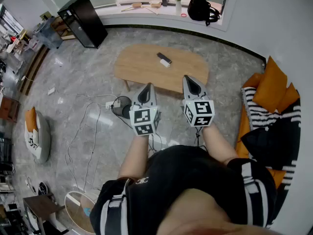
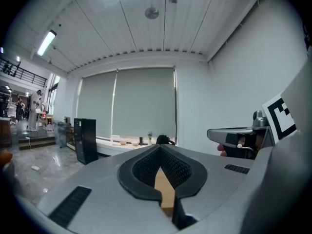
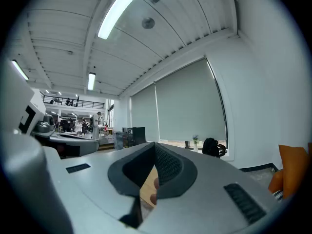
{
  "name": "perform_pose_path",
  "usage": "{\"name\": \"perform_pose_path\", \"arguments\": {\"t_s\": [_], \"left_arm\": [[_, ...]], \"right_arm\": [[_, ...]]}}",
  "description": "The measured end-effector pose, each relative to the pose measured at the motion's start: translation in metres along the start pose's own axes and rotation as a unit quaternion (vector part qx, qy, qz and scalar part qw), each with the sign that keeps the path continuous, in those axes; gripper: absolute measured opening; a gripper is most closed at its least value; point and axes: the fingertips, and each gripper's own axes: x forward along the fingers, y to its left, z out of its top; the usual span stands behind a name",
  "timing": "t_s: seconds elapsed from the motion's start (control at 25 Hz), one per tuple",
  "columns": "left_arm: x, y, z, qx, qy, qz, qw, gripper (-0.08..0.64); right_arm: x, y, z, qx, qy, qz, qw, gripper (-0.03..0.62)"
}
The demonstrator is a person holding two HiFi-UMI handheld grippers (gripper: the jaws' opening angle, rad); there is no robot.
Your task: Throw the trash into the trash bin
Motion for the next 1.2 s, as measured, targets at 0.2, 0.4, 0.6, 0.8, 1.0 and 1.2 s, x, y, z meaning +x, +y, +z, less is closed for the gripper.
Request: {"name": "perform_pose_path", "arguments": {"t_s": [0.2, 0.4, 0.6, 0.8, 1.0, 1.2], "left_arm": [[-0.002, 0.004, -0.003, -0.008, 0.004, 0.003, 1.0, 0.012], [-0.003, 0.012, -0.002, -0.008, 0.004, 0.006, 0.9999, 0.012], [-0.005, 0.018, -0.001, -0.013, 0.002, 0.004, 0.9999, 0.012], [-0.009, 0.034, 0.001, -0.014, -0.005, 0.003, 0.9999, 0.011], [-0.016, 0.05, -0.005, -0.009, -0.009, -0.002, 0.9999, 0.012], [-0.021, 0.062, -0.006, -0.005, -0.011, -0.011, 0.9999, 0.012]], "right_arm": [[-0.001, 0.002, -0.004, -0.001, -0.002, 0.001, 1.0, 0.003], [0.003, 0.007, -0.003, 0.007, -0.007, 0.004, 1.0, 0.003], [0.006, 0.007, -0.002, 0.005, -0.009, -0.013, 1.0, 0.003], [0.011, 0.024, 0.002, -0.009, -0.014, -0.013, 1.0, 0.003], [0.014, 0.044, -0.001, -0.011, -0.019, -0.018, 1.0, 0.003], [0.019, 0.061, -0.001, -0.001, -0.021, -0.023, 1.0, 0.003]]}}
